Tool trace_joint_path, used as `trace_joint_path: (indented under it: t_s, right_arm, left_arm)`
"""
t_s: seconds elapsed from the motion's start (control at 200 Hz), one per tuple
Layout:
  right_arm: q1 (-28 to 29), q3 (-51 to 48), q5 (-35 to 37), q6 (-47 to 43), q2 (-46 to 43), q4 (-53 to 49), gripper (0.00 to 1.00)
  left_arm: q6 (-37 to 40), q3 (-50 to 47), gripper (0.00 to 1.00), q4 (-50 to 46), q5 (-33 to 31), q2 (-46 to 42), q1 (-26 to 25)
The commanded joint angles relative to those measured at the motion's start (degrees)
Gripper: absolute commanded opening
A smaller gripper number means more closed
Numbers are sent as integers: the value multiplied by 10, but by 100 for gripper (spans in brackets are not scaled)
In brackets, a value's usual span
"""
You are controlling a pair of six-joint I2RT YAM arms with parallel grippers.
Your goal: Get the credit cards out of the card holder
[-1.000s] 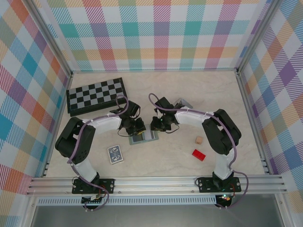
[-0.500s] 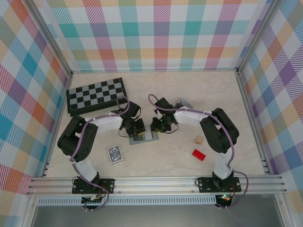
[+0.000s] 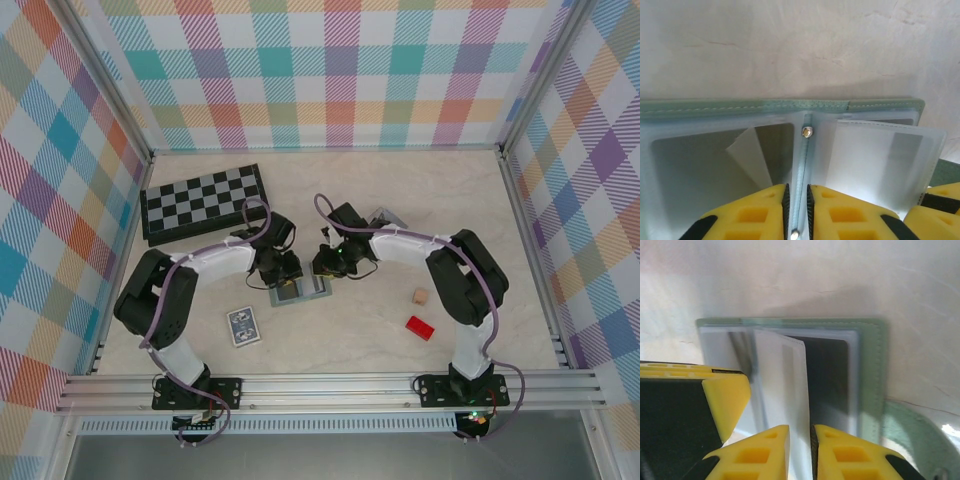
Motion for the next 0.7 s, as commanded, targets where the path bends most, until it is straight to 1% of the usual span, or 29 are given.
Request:
trace_joint_path:
  t_s: [0.0, 0.15, 0.225, 0.315, 0.455, 0.575, 0.695]
  right_arm:
    - [-3, -11, -45, 12, -31, 41, 21]
    - [-3, -18, -93, 27, -28, 87, 23]
    - [-3, -20, -122, 40, -20, 117, 26]
    - [-2, -23, -151, 59, -6, 155, 31]
    - [7, -6, -183, 91, 31, 194, 33]
    - [21, 17, -196, 105, 64, 209, 37]
    - [23, 24, -211, 120, 78, 229, 45]
  left_arm:
    - [18, 21, 21, -62, -52, -38, -3]
    - [20, 15, 26, -86, -80, -65, 8]
    - [18, 8, 29, -95, -94, -82, 20]
    - [15, -2, 36, -106, -110, -108, 38]
    - [5, -24, 45, -126, -131, -149, 69]
    - [-4, -48, 52, -127, -132, -181, 93]
    - [-12, -66, 61, -122, -129, -208, 105]
